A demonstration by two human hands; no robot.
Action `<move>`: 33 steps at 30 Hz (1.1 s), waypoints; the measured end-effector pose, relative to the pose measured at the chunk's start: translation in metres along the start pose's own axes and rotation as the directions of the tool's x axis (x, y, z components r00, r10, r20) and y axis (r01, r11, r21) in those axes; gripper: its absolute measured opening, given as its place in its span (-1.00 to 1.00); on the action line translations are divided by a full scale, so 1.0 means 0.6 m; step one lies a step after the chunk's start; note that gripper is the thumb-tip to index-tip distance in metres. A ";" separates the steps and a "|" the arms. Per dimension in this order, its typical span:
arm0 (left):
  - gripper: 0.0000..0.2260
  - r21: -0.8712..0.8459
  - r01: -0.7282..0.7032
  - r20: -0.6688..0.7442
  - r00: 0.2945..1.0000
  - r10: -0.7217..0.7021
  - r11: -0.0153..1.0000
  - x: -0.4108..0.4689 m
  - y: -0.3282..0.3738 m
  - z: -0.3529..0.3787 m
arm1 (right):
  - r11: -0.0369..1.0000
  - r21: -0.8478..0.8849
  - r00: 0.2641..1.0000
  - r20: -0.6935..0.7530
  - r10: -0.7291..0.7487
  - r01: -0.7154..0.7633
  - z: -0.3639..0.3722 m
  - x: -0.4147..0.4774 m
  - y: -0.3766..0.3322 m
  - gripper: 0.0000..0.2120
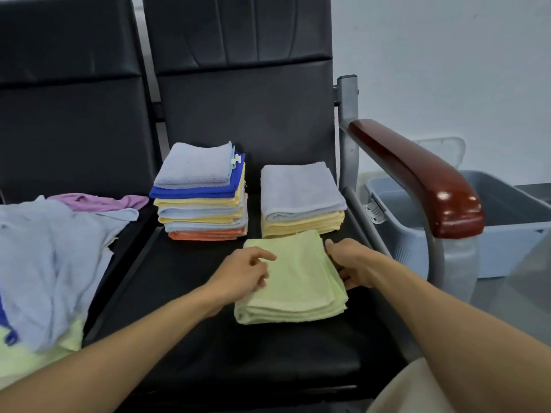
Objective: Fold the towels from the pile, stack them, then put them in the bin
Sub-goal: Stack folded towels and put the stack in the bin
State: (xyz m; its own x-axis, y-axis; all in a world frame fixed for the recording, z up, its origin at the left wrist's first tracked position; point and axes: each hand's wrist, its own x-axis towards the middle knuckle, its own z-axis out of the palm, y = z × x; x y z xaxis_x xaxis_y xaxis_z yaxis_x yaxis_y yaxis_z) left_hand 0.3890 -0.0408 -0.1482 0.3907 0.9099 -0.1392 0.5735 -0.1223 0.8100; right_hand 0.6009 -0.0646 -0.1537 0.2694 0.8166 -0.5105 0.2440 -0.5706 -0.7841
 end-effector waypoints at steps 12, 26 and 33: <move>-0.67 0.096 0.067 0.183 0.980 -0.084 0.993 -0.015 -0.034 -0.048 | 0.718 -0.693 0.949 -0.176 -0.263 0.070 0.076 -0.001 -0.024 -0.52; -0.45 0.065 0.128 0.080 0.988 -0.133 0.990 -0.021 -0.036 -0.069 | 0.842 0.018 0.834 -0.154 -0.531 0.539 0.075 -0.074 -0.078 -0.74; -0.69 -0.820 0.342 0.314 0.939 -0.139 0.459 -0.026 -0.031 -0.051 | 0.754 0.511 0.897 -0.087 -0.433 0.413 0.071 -0.095 -0.097 -0.77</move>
State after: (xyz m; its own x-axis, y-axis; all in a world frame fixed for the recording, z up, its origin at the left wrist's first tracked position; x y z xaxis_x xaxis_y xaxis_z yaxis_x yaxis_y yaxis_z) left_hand 0.3502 -0.0404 -0.1439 0.5133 0.7473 -0.4221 -0.1934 0.5799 0.7914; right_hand 0.5317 -0.0742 -0.0937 0.2166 0.9723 -0.0880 -0.1812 -0.0485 -0.9823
